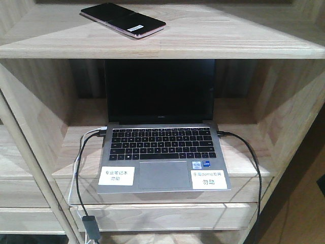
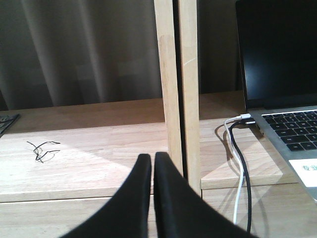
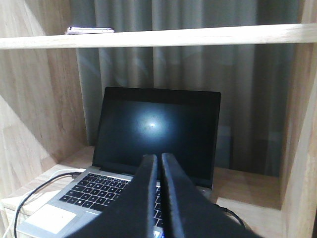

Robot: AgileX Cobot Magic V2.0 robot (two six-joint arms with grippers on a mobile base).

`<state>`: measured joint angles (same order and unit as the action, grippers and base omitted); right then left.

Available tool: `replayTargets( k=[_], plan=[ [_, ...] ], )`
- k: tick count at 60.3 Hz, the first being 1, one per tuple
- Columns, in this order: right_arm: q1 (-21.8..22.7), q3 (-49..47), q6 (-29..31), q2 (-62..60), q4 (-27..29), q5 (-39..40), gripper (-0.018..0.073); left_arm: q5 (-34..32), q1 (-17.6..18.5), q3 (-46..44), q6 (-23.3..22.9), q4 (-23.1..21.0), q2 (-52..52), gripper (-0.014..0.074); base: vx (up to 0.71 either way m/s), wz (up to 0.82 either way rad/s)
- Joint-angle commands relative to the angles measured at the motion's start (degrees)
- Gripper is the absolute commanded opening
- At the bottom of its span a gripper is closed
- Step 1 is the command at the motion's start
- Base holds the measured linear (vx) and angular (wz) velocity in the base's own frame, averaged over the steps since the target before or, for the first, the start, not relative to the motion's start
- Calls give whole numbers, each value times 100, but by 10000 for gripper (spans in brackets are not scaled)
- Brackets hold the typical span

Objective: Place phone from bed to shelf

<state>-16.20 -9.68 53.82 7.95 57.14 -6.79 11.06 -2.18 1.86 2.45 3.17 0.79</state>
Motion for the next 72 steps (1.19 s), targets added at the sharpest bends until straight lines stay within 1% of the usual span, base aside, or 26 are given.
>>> replayTargets(
  k=[1, 22, 26, 29, 31, 35, 42, 47, 52, 55, 58, 63, 66, 72],
  plan=[
    [17, -159, 36, 54, 41, 279, -3, -407, 2, -146, -22, -26, 65, 1, 0, 0],
    [17, -159, 36, 54, 24, 279, -3, -407, 2, -146, -22, -26, 65, 1, 0, 0],
    [17, -159, 6, 54, -82, 279, -3, -407, 2, -146, -22, -26, 65, 1, 0, 0],
    [17, -159, -107, 54, -282, 279, -3, -407, 2, -146, -22, -26, 65, 1, 0, 0],
    [17, -159, -287, 54, -501, 279, -3, -407, 2, -146, -22, -26, 65, 1, 0, 0],
    [17, -159, -882, 54, -1103, 279, -3, -407, 2, -146, -22, -26, 65, 1, 0, 0],
    [17, -159, -2327, 54, -2521, 279, -3, -407, 2, -146, -22, -26, 65, 1, 0, 0],
    [17, -159, -3505, 54, -3663, 279, -3, -407, 2, -146, -22, -26, 65, 1, 0, 0],
    [17, -159, -4425, 54, -4573, 297, -3, -407, 2, -146, -22, -26, 65, 1, 0, 0],
    [17, -159, -4783, 54, -4950, 312, -3, -407, 2, -146, -22, -26, 65, 1, 0, 0],
    [22, -159, -4979, 54, -5153, 312, -3, -407, 2, -146, -22, -26, 65, 1, 0, 0],
    [54, -159, -4960, 54, -5210, 312, -3, -407, 2, -146, -22, -26, 65, 1, 0, 0],
    [159, -159, -4942, 54, -5210, 312, -3, -407, 2, -146, -22, -26, 65, 1, 0, 0],
    [524, -159, -4942, 54, -5210, 307, -3, -407, 2, -146, -22, -26, 65, 1, 0, 0]
  ],
)
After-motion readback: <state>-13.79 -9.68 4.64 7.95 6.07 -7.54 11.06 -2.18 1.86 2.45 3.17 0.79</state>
